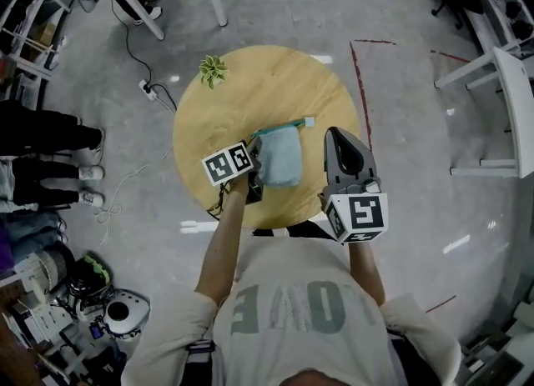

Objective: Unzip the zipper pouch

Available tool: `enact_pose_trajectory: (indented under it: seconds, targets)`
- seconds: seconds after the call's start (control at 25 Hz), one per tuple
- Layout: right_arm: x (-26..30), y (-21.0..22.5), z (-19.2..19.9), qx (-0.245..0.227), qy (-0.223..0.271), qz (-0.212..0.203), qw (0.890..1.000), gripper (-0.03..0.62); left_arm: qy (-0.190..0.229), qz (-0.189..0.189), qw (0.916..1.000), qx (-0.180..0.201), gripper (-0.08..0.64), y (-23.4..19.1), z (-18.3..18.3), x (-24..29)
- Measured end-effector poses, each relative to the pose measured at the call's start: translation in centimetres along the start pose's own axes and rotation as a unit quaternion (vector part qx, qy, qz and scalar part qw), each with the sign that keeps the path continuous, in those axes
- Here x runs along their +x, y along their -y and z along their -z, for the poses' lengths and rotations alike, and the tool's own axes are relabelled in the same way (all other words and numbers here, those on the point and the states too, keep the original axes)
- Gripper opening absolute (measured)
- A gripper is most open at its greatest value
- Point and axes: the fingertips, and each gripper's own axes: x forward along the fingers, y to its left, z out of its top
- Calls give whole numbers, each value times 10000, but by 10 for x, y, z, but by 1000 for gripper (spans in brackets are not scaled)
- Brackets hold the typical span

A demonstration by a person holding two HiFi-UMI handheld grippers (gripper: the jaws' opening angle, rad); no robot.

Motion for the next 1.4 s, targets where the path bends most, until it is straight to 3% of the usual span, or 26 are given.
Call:
enact_pose_trajectory:
  seconds: [0.36,0.6,0.88,1.2,1.4]
  targets:
    - [-4,12,8,44,-73,96,9999,29,-306,99,9992,-252,192,2,10,17]
    - [-6,13,10,-15,-101,106,9999,29,-349,50,9984,-436,81,-4,13,24]
    - [-9,12,9,-43,-114,131,9998,29,-356,171,9975,-591,43,-2,12,24]
    - [-13,10,-1,-107,110,60,9999,29,437,372,9982,-182,29,26,-28,-6]
    - [-9,6,-25,-242,442,-9,9987,29,1216,630,9902,258,29,61,-84,-43]
